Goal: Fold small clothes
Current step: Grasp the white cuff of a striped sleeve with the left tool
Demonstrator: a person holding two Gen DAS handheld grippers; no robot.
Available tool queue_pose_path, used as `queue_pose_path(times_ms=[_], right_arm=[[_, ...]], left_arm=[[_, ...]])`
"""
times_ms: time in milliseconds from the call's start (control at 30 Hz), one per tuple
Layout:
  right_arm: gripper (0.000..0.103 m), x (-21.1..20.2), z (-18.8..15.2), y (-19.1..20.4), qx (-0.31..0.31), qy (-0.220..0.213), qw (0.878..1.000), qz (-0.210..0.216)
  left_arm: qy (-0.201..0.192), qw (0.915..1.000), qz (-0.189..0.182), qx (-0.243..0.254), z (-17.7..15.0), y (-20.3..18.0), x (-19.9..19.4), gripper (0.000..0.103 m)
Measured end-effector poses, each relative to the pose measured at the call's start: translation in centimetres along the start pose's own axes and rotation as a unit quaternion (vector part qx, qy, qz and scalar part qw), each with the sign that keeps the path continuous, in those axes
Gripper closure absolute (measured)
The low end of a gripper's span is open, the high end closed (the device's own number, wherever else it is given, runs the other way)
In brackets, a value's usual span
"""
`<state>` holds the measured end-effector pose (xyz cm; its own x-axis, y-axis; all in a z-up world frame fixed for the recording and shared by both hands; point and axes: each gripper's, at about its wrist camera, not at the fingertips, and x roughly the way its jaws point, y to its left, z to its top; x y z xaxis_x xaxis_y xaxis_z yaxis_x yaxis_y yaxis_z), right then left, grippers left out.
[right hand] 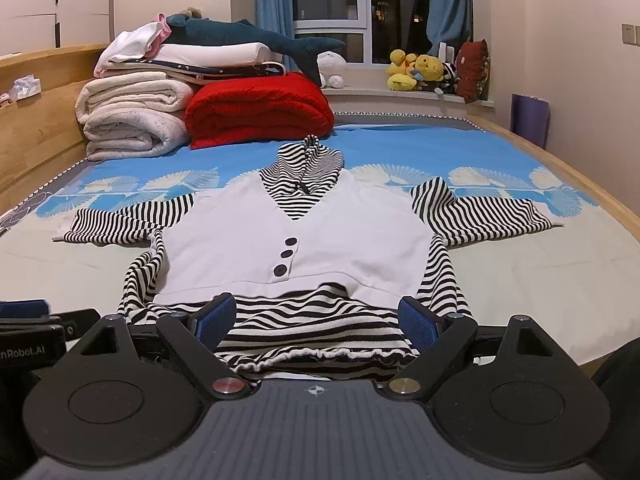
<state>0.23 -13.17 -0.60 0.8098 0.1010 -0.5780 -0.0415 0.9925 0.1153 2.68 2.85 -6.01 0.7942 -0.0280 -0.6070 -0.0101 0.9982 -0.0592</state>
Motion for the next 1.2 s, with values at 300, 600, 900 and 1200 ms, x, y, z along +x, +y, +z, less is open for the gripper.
queue_pose_path(times_ms=[300,600,900,1200], right_arm=[[0.016,-2.0,1.9,-1.3,0.03,-0.018,0.999,-0.024],[0.048,-2.2,7.5,-5.6,0.012,-0.117,0.993,0.021],[0.051,5.9,13.4,-12.2,-0.007,-0.111,0.994,-0.009],[0.05,13.7,15.2,-13.7,0.035,-0.053,0.998,-0.002]], left_arm=[[-0.052,0.9979,-0.037,-0.013,6.0,0.9,-2.9,0.065],[-0.047,0.9967,-0.037,-0.055,13.6,6.3,6.6,0.085],[0.041,0.9767,0.087,-0.192,20.8,25.7,23.1,0.087],[0.093,0.8914,0.114,-0.429,14.6,43.7,29.8,0.065]])
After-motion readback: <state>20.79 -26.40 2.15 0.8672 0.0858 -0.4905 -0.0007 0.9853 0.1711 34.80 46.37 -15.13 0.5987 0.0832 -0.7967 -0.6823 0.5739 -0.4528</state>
